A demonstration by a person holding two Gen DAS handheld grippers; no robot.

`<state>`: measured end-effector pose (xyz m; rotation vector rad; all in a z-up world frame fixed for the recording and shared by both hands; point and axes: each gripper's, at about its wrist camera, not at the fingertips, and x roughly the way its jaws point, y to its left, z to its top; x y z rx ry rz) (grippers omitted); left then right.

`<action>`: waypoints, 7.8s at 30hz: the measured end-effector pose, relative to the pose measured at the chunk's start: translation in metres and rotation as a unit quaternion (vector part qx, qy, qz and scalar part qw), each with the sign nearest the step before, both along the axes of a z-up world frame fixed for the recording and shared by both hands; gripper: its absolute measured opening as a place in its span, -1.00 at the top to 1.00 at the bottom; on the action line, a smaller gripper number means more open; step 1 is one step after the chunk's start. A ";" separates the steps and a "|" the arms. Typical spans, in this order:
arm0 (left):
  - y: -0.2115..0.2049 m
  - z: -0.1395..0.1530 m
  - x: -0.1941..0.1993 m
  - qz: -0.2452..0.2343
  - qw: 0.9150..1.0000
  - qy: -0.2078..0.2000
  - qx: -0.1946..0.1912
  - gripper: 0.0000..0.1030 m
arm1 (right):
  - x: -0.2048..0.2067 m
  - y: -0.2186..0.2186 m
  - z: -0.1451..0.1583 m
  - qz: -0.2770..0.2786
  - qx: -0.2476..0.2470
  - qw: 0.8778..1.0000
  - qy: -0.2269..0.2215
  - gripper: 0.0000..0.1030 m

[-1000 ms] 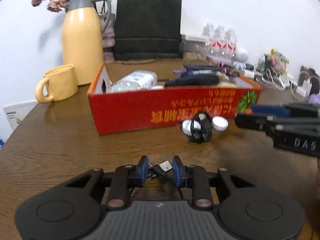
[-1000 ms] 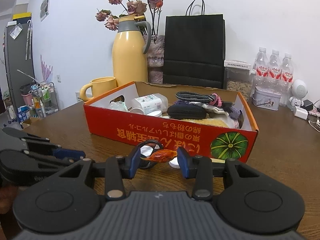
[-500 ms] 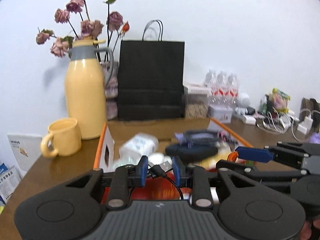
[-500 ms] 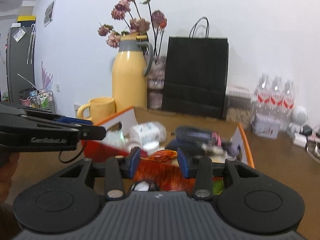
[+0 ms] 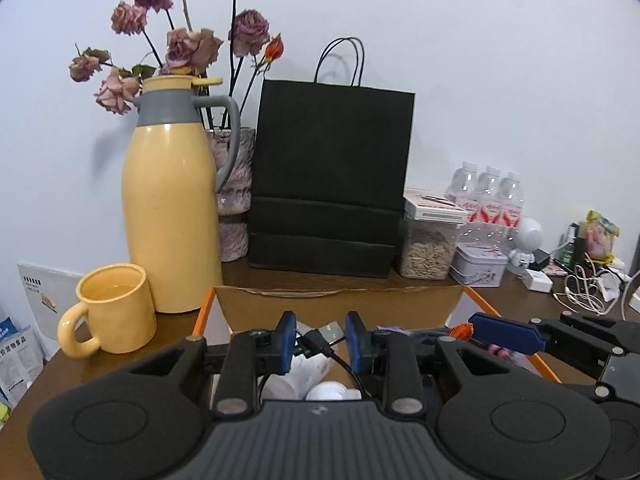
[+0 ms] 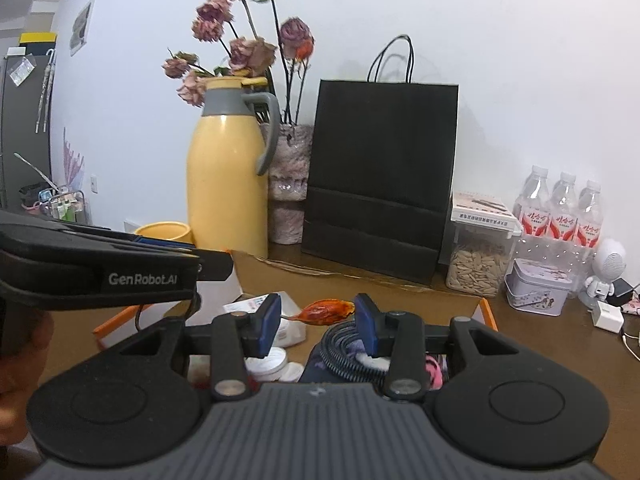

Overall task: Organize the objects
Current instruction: 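Open both tools to drop the USB cable and orange item into the box, then withdraw both tools from the box toward the remaining table items, then grasp the black cable coil with the left tool while the right tool grasps the yellow block, then lift the cable coil and yellow block and carry them over the box, then open both tools to drop the cable coil and yellow block into the box, then withdraw both tools from the box toward the white caps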

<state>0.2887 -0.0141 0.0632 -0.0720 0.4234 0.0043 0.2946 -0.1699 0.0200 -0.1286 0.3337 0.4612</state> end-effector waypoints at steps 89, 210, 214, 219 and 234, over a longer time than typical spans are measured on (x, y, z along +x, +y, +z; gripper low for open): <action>-0.059 -0.103 -0.061 -0.043 0.988 0.140 0.037 -0.65 | -0.038 -0.098 -0.089 -0.093 -0.022 0.985 0.145 -1.00; 0.038 -0.024 0.006 -0.021 1.000 -0.011 0.015 -0.98 | 0.010 0.035 -0.023 -0.029 -0.046 0.998 -0.014 -1.00; 0.036 -0.022 -0.003 -0.016 1.000 -0.019 0.013 -0.98 | 0.001 0.031 -0.021 -0.031 -0.045 0.998 -0.018 -1.00; 0.030 -0.019 -0.022 -0.016 0.999 -0.033 0.006 -1.00 | -0.017 0.025 -0.020 -0.034 -0.044 0.998 -0.025 -1.00; 0.016 -0.043 -0.082 -0.005 1.000 -0.028 -0.005 -1.00 | -0.081 -0.007 -0.045 -0.055 -0.037 0.998 -0.006 -1.00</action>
